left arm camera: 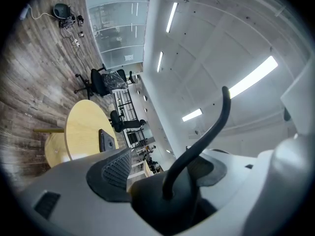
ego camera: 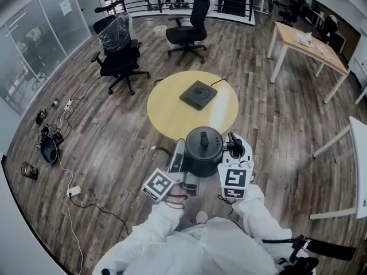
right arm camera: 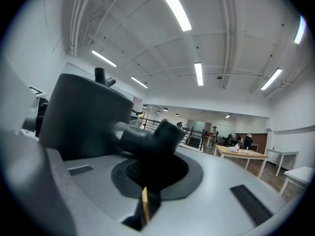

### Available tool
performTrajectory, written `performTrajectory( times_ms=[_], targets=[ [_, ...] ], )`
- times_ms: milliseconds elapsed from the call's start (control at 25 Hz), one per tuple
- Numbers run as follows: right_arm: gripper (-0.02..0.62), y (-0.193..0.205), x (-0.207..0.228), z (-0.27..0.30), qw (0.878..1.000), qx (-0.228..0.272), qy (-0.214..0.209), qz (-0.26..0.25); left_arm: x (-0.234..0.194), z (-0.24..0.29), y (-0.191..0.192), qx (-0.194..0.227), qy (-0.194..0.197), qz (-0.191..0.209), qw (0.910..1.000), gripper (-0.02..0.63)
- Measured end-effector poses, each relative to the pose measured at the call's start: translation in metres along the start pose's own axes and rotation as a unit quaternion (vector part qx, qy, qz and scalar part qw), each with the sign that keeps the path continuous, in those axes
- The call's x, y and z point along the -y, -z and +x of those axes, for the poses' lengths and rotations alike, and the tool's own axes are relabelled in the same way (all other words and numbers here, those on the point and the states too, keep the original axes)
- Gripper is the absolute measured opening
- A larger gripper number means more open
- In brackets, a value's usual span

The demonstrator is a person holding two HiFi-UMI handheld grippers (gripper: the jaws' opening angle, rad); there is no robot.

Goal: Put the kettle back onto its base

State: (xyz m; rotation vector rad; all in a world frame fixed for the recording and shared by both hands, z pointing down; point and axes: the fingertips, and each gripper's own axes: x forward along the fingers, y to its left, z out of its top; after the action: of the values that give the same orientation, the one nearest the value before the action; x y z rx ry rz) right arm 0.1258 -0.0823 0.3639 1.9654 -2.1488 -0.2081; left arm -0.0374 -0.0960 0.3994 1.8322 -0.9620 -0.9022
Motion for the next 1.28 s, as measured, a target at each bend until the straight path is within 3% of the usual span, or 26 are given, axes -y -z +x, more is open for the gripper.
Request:
performTrajectory(
  times_ms=[840,1040,1280],
  targets=[
    [0.023,0.016,0.034,0.115,1.0,0.0,-0.002,0.003,-0.046,0.114,-0.012,-0.009,-0.01,0.002,0.9999,0.348],
    [0.023,0.015,0.043,0.152,1.0,-0.001,0.006,0.001,-0.046,0.156,-0.019,-0.01,0.015,-0.046,0.9988,0.348],
    [0.023,0.01,0.047,0.207,1.0,0.0,0.016,0.005,-0.076,0.205,-0.044,-0.031,0.001,-0.002,0.9995,0.348]
  ],
)
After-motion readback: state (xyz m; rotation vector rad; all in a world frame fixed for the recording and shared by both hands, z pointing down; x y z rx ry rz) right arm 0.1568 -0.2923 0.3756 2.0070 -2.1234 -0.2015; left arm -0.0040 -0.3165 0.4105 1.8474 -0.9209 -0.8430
